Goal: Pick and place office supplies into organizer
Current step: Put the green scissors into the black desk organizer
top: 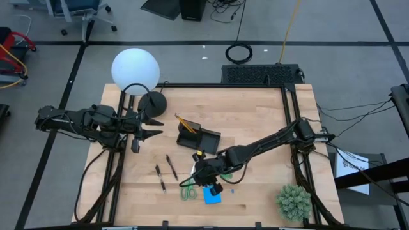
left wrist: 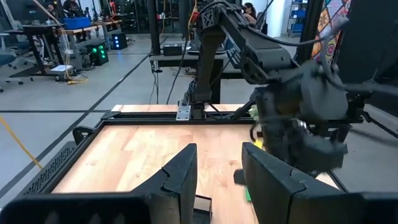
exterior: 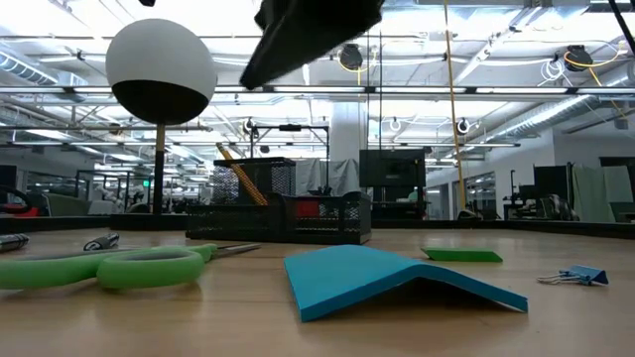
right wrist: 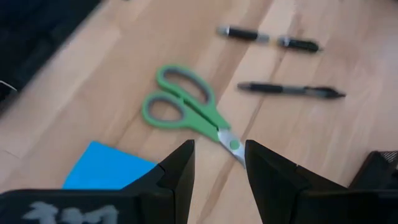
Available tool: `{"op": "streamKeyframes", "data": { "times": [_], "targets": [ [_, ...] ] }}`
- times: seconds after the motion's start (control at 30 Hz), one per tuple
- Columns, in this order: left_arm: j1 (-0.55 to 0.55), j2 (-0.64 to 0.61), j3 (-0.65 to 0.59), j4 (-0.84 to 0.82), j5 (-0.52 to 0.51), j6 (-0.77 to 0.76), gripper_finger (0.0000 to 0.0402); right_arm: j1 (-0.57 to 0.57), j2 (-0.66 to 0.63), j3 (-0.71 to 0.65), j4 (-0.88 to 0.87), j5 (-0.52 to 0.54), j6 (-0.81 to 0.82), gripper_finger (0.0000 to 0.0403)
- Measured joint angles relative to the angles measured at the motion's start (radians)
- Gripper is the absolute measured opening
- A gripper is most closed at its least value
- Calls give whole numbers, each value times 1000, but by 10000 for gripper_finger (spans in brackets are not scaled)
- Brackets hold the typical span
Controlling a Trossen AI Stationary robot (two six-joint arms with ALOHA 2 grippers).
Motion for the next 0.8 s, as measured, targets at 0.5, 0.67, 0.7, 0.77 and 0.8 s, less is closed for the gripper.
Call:
{"op": "streamKeyframes", "data": {
  "times": [0.5, 0.67, 0.7, 0.77, 0.8],
  "targets": [
    [0, 0, 0, -13, -1, 3, 127, 33, 364, 515, -385, -52, -120, 130],
    [0, 0, 0, -10, -1, 3, 127, 60, 380, 516, -403, -54, -117, 130],
    [0, 0, 0, -9, -1, 3, 127, 65, 379, 518, -402, -54, -116, 130],
    [0, 0, 0, -6, -1, 3, 127, 72, 378, 518, -398, -54, -114, 130],
    [0, 0, 0, -3, -1, 2, 127, 75, 379, 518, -392, -54, -110, 130]
  ]
}}
